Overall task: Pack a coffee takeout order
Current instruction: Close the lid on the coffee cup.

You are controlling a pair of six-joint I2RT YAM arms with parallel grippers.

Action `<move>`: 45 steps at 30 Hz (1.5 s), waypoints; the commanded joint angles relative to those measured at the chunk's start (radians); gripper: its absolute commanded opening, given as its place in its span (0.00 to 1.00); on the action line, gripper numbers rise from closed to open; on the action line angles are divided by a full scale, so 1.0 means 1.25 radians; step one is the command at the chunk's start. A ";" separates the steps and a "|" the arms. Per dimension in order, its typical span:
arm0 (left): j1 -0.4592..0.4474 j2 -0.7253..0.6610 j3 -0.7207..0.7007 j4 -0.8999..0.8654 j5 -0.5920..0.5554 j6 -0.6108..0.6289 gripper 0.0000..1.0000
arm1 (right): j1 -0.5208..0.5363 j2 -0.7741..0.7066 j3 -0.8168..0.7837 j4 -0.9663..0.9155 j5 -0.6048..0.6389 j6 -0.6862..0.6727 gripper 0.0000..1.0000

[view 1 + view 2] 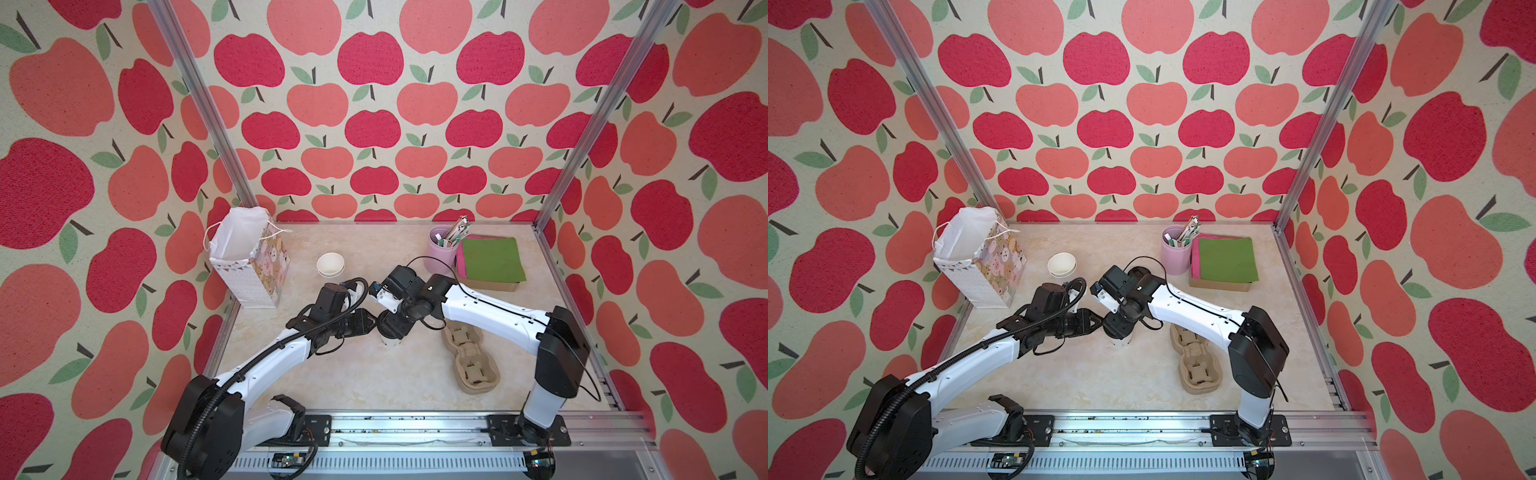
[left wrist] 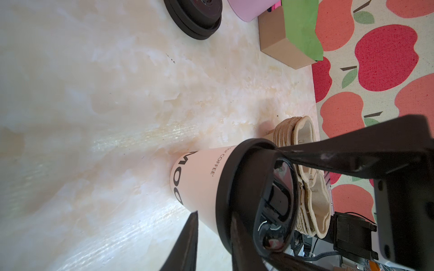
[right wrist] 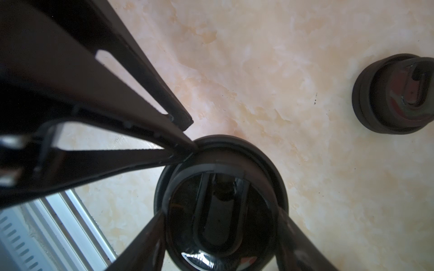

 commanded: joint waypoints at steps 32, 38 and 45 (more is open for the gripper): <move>0.011 -0.066 0.021 -0.074 -0.057 0.001 0.34 | 0.014 0.095 -0.135 -0.119 -0.031 0.021 0.63; 0.023 -0.032 0.044 -0.060 -0.013 0.022 0.37 | 0.013 0.092 -0.136 -0.113 -0.036 0.016 0.63; 0.022 0.015 0.055 -0.053 0.003 0.023 0.37 | 0.014 0.096 -0.135 -0.113 -0.038 0.013 0.63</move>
